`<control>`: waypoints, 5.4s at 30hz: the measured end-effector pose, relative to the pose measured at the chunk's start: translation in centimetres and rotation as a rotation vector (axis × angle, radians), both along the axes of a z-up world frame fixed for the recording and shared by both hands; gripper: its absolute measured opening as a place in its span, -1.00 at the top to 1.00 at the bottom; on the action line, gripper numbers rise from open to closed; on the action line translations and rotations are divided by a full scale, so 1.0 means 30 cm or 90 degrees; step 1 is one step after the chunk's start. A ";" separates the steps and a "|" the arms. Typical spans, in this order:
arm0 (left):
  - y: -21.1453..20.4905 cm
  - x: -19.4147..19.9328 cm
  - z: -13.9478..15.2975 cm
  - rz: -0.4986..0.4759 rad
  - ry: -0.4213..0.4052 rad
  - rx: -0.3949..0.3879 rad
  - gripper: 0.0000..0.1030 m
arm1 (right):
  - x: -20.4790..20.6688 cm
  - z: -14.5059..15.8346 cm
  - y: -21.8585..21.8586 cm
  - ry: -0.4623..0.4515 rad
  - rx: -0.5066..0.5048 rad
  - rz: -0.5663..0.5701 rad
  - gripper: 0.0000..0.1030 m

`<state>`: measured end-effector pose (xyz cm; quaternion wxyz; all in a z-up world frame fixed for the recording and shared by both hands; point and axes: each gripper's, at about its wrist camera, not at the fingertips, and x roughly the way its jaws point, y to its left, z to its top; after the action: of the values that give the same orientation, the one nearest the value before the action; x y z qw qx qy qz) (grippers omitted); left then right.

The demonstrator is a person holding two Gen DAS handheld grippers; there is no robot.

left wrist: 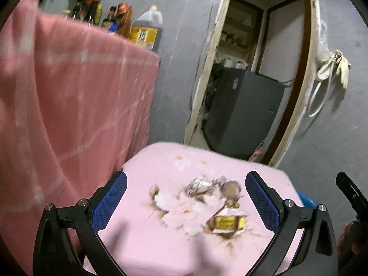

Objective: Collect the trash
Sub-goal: 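Move both tools back over the remaining trash on the table, then grasp the yellow-red snack packet with the left tool while the right tool grasps a small lump, then carry the packet and lump to the blue bucket with both tools, then open both tools over the blue bucket to drop the packet and lump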

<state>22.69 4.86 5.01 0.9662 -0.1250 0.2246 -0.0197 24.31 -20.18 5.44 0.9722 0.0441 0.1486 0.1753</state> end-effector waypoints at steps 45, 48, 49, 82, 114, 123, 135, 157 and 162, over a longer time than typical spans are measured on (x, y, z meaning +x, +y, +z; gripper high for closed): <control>-0.218 0.210 -0.206 -0.262 0.212 0.015 -0.01 | 0.284 -0.250 0.039 0.219 -0.075 0.020 -0.99; -0.186 0.200 -0.201 -0.231 0.209 0.010 -0.01 | 0.296 -0.264 0.057 0.237 -0.086 0.033 -0.98; -0.174 0.196 -0.198 -0.219 0.208 0.008 -0.01 | 0.300 -0.269 0.065 0.243 -0.091 0.040 -0.97; -0.065 0.169 -0.203 -0.179 0.234 0.004 0.00 | 0.430 -0.354 0.276 0.357 -0.181 0.193 0.67; -0.515 -0.008 0.163 -0.249 -0.164 -0.039 0.00 | -0.113 0.118 -0.223 -0.139 -0.114 -0.083 0.68; -0.732 0.040 0.224 -0.322 -0.190 -0.031 0.00 | -0.152 0.157 -0.407 -0.185 -0.109 -0.185 0.67; -0.977 0.265 0.118 -0.390 -0.021 -0.056 0.00 | -0.055 -0.010 -0.629 -0.058 -0.054 -0.247 0.67; -1.189 0.453 -0.172 -0.422 0.204 -0.023 -0.04 | 0.055 -0.238 -0.813 0.114 0.004 -0.289 0.59; -1.181 0.449 -0.163 -0.424 0.191 -0.037 -0.20 | 0.046 -0.225 -0.817 0.112 0.006 -0.295 0.40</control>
<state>36.16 -30.57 0.13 0.8590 -0.0741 0.3916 -0.3213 25.68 -44.69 -1.31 0.9696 0.0967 0.2179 -0.0560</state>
